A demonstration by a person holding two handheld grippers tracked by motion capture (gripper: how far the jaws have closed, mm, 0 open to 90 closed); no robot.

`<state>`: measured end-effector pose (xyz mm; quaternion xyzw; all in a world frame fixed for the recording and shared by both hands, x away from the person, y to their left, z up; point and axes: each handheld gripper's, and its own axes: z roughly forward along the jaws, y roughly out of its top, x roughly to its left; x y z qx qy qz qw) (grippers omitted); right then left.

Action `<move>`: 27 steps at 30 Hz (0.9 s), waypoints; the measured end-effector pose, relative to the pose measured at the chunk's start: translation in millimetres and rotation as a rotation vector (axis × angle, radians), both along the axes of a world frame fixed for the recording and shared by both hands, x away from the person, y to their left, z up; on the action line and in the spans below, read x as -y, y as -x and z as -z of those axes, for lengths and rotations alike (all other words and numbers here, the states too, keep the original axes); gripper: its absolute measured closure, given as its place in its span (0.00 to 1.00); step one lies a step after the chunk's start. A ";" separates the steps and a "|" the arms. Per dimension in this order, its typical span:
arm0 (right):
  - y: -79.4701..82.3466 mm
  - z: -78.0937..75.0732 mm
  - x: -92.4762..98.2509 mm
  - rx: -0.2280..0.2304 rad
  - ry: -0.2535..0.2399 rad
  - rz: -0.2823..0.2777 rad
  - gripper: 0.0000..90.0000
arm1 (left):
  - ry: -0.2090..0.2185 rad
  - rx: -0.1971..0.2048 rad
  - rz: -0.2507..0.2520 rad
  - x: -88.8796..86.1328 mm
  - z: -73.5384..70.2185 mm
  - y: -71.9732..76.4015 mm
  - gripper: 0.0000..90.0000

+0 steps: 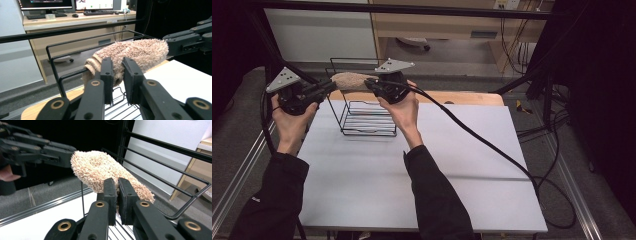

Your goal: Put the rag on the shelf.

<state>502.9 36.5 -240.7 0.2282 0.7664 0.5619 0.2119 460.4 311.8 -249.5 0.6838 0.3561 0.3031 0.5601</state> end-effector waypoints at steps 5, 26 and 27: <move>0.9 1.2 -0.8 0.005 0.013 -0.003 0.95 | 0.030 -0.010 -0.009 -1.5 -18.6 -0.9 0.86; 5.3 2.5 -2.1 -0.021 0.018 -0.025 0.83 | -0.089 -0.146 0.034 15.7 1.2 -13.2 1.00; 5.3 2.1 -1.9 -0.024 0.014 -0.026 0.82 | -0.090 -0.143 0.033 15.9 2.2 -13.4 1.00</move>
